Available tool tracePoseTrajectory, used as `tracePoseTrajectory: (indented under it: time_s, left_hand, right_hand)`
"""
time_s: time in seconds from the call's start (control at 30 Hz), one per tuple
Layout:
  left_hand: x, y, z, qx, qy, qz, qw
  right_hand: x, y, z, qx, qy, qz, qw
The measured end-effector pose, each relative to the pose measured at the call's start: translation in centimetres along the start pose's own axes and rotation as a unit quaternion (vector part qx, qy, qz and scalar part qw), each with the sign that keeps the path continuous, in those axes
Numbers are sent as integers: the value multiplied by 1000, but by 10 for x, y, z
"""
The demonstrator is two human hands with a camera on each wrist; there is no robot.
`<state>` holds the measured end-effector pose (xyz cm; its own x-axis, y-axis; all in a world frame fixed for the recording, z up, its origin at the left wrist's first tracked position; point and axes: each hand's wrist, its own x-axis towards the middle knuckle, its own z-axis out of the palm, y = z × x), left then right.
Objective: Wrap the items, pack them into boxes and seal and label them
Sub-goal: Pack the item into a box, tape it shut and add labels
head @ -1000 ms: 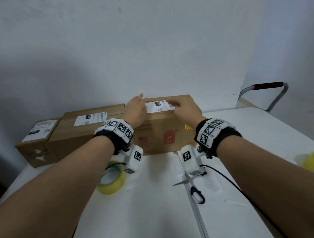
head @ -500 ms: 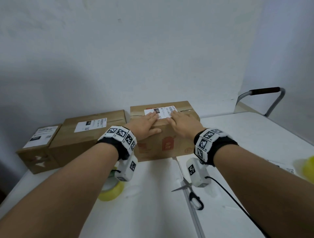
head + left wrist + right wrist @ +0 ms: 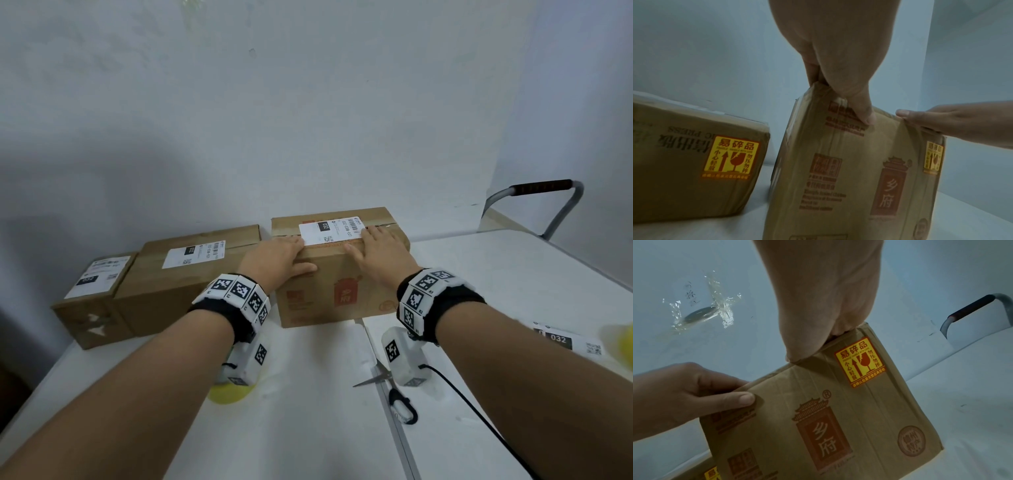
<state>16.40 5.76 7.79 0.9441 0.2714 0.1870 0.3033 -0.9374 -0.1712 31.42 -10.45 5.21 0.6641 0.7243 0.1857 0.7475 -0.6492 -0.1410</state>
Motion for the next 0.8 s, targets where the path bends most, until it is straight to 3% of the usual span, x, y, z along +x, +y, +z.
tracePoseTrajectory:
  time_s: [0.1,0.17,0.23,0.4,0.57,0.8]
  left_hand:
    - [5,0,-8,14,20,-20,1000]
    - [12,-2,-12,-53,35,-29,998]
    - [23,0,-12,-125,1,-31,992]
    - [50,12,0,-116,-101,-13,988]
    - [47,11,7,-77,-119,8,990]
    - [41,12,8,-89,-92,-22,992]
  right_hand:
    - [3,2,-3,6,41,14,999]
    - [10,6,-6,22,74,22,997]
    - [20,5,-9,10,82,-2,997]
    - [47,-18,-11,31,-23,-64,997]
    - [56,-17,-1,3,-66,-14,998]
    - [46,3,-7,-11,-56,80,995]
